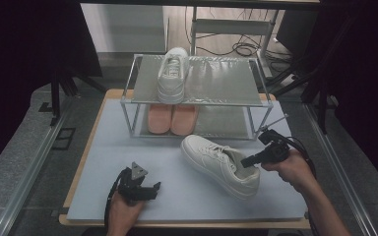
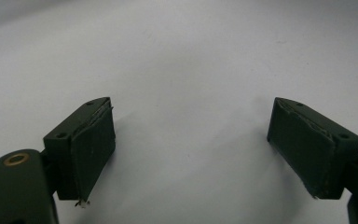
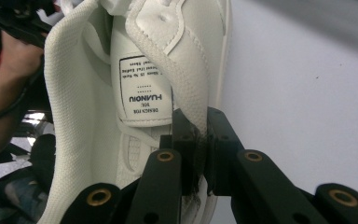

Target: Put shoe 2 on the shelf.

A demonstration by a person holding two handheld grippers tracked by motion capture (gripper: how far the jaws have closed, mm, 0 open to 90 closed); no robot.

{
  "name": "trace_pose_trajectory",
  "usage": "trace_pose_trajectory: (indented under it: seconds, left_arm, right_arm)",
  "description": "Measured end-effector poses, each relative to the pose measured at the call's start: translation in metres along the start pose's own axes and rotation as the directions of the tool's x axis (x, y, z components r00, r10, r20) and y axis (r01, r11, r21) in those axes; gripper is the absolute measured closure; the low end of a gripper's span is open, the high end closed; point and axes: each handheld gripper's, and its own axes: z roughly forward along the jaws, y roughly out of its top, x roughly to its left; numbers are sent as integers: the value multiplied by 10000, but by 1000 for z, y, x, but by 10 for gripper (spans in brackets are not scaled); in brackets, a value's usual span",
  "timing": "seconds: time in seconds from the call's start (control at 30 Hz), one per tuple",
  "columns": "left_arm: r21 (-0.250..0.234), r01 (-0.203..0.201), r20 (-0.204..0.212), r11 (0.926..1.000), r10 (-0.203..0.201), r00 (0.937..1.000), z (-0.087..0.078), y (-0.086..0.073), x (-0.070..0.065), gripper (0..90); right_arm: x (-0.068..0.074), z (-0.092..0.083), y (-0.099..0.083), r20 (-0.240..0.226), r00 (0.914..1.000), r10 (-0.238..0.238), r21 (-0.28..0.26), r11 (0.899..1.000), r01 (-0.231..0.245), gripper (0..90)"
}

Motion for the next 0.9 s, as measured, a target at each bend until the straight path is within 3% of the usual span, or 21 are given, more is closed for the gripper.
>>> trace_pose_trajectory:
  seconds: [0.3, 0.57, 0.9]
  left_arm:
    - [-8, 34, -4, 10000, -34, 10000, 0, 0, 0, 149]
    - [17, -7, -12, 10000, 7, 10000, 0, 0, 0, 148]
    - [24, -22, 2, 10000, 22, 10000, 0, 0, 0, 149]
  right_arm:
    - [7, -29, 7, -500, 9986, 154, -626, 9979, -185, 844]
    - [13, -50, 19, -677, 9971, 339, -1008, 9941, -407, 845]
    - [14, -75, 28, -1503, 9860, 720, -1772, 9792, -986, 846]
